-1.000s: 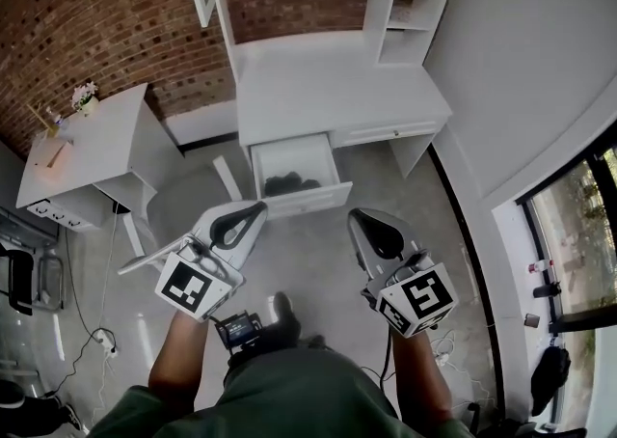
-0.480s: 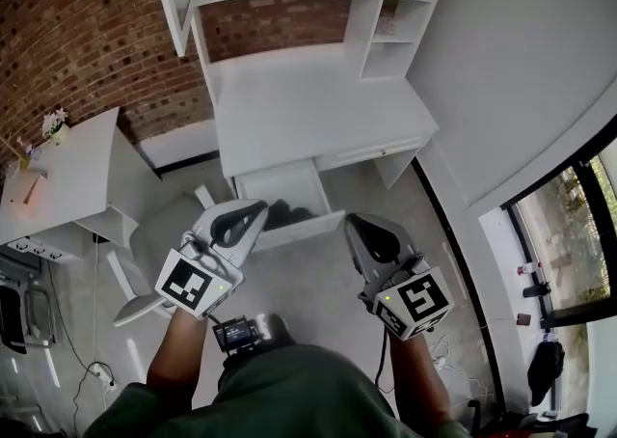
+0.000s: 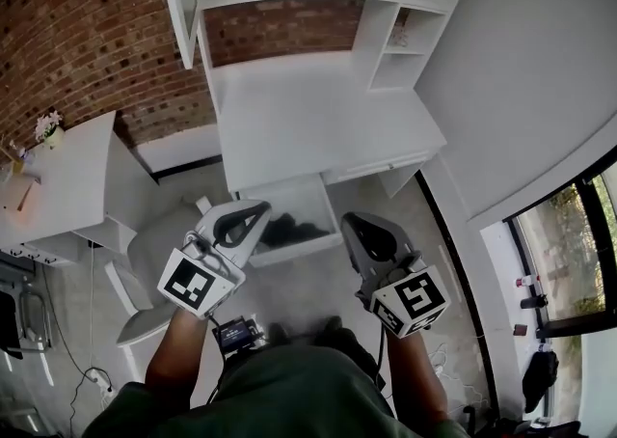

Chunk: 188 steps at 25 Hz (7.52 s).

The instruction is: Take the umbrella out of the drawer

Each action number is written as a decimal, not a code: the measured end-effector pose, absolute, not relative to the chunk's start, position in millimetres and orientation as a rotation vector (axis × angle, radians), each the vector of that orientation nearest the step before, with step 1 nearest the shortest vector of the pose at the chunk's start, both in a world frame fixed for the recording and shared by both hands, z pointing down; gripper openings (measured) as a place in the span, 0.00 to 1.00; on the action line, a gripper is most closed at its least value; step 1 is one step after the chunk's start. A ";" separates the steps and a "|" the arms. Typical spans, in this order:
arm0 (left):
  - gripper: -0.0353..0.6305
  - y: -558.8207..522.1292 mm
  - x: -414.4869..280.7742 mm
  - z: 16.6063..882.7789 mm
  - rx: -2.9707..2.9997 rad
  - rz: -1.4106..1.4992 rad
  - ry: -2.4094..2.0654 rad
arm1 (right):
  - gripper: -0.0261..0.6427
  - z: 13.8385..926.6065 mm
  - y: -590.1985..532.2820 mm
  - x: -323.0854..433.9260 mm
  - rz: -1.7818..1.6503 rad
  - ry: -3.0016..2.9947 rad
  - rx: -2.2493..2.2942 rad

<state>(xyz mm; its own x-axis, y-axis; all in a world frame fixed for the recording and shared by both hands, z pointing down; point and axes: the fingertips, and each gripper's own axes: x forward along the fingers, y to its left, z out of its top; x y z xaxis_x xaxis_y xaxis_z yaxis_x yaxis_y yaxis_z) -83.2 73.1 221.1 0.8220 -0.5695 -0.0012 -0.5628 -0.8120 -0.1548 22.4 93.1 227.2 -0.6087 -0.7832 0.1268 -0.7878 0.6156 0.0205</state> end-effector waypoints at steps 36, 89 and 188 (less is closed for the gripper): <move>0.06 -161.3 -10.6 297.3 -2.682 -0.430 1.454 | 0.08 314.6 -189.2 68.0 0.248 -2.923 0.623; 0.62 -132.6 -58.2 875.1 -2.985 -1.895 0.182 | 0.52 882.0 -120.3 -3.6 0.595 -1.870 -0.043; 0.52 -342.6 -81.4 686.9 -2.513 -1.658 0.755 | 0.41 710.1 -346.3 -26.1 -0.192 -1.903 0.182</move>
